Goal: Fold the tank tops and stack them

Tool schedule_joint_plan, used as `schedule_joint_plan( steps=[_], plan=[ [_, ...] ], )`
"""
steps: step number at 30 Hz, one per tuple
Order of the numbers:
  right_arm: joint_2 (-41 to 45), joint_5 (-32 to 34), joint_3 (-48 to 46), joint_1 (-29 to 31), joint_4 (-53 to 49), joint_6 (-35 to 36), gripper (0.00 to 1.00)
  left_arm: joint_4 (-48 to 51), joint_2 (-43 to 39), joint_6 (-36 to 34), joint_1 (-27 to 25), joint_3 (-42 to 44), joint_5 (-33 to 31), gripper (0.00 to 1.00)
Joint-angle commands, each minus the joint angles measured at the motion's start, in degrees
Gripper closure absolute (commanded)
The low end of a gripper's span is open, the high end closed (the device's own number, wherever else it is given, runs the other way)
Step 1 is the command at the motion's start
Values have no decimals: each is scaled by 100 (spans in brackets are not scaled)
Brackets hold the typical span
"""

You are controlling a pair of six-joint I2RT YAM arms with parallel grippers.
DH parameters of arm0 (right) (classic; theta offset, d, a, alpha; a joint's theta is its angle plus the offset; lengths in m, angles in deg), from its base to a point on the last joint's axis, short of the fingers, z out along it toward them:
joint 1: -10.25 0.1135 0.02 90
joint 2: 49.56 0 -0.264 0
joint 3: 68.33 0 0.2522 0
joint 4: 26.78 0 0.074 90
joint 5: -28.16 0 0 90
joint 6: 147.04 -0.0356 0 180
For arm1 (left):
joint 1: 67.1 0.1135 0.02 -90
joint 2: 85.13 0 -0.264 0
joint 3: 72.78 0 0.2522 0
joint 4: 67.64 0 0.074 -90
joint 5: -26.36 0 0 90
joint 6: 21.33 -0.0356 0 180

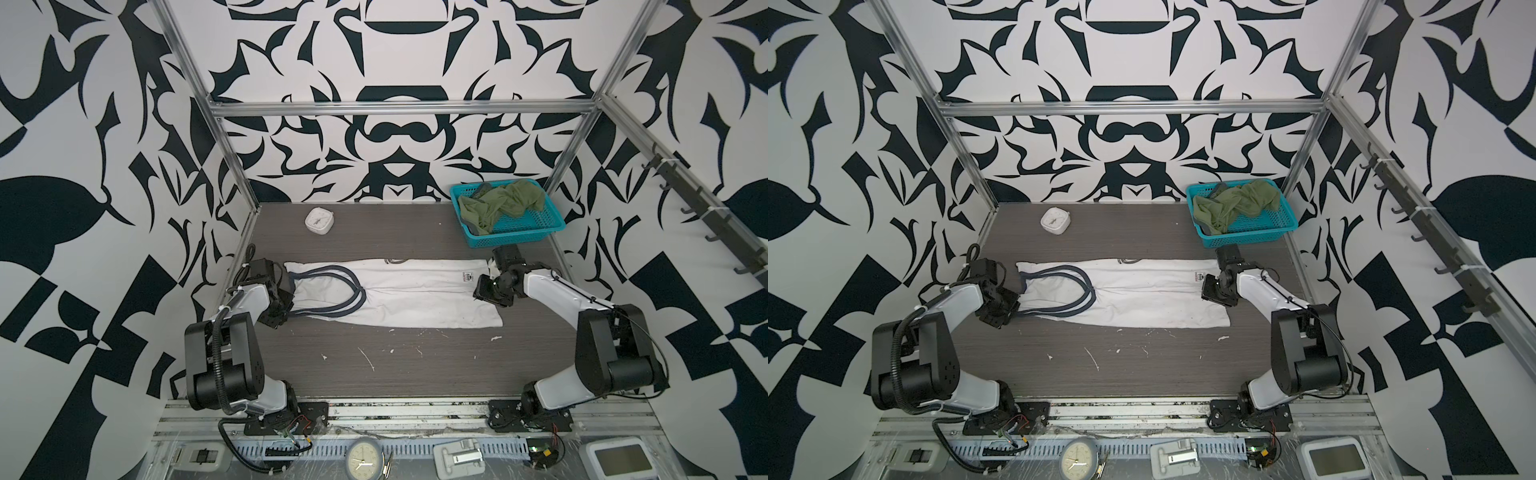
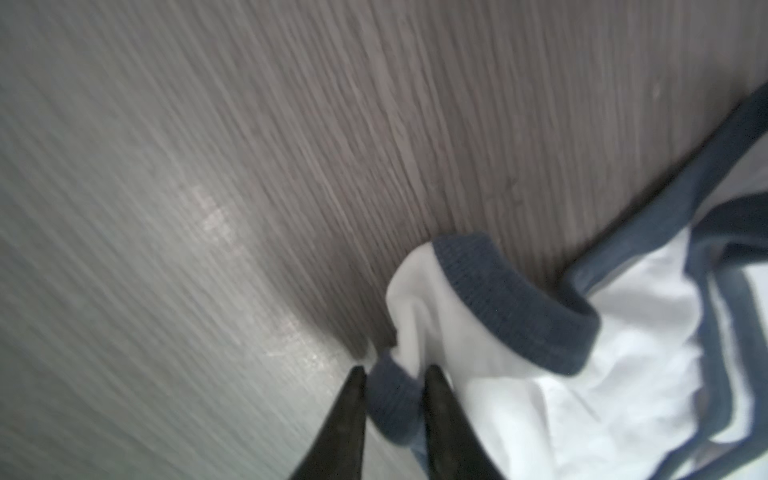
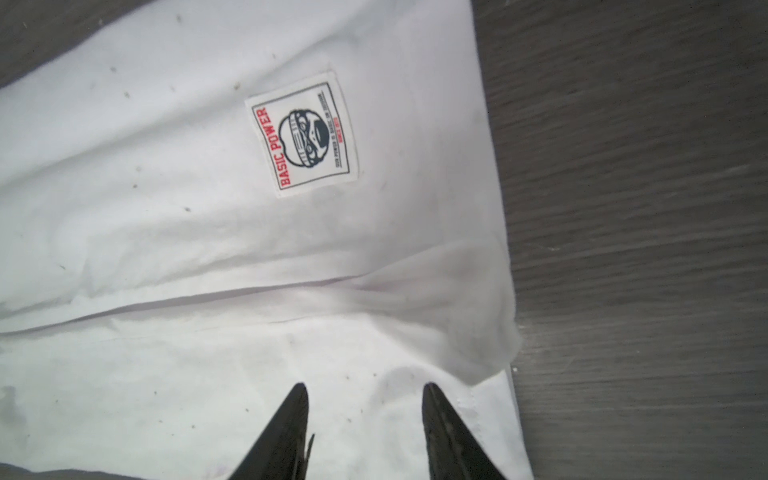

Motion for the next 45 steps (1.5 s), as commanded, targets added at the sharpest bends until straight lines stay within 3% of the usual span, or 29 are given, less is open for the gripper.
schedule_joint_plan(
  steps=[1, 4, 10, 14, 25, 36, 38, 45],
  plan=[
    [2, -67, 145, 31, -30, 77, 53, 462, -128, -107, 83, -177, 224, 88],
    [10, 136, 152, 33, -96, 73, 54, 967, -392, -196, 85, -279, 333, 100],
    [18, 338, 249, 91, -160, 58, 54, 1607, -1542, -19, 91, 123, 548, 100],
    [-96, 452, 360, 162, -230, 63, 54, 1592, -1713, 44, 153, 252, 572, 100],
    [-149, 691, 316, 175, -276, 101, 54, 1272, 262, -536, 783, -1037, 846, 100],
    [-531, 882, 421, 265, -383, 140, 55, 951, 1487, -718, 1052, -1307, 1055, 100],
    [-471, 1005, 448, 318, -429, 163, 55, 937, 1561, -722, 1095, -1369, 1070, 96],
    [-88, 1109, 457, 571, -434, 211, 55, 1076, 1464, -768, 1110, -1795, 759, 69]
  ],
)
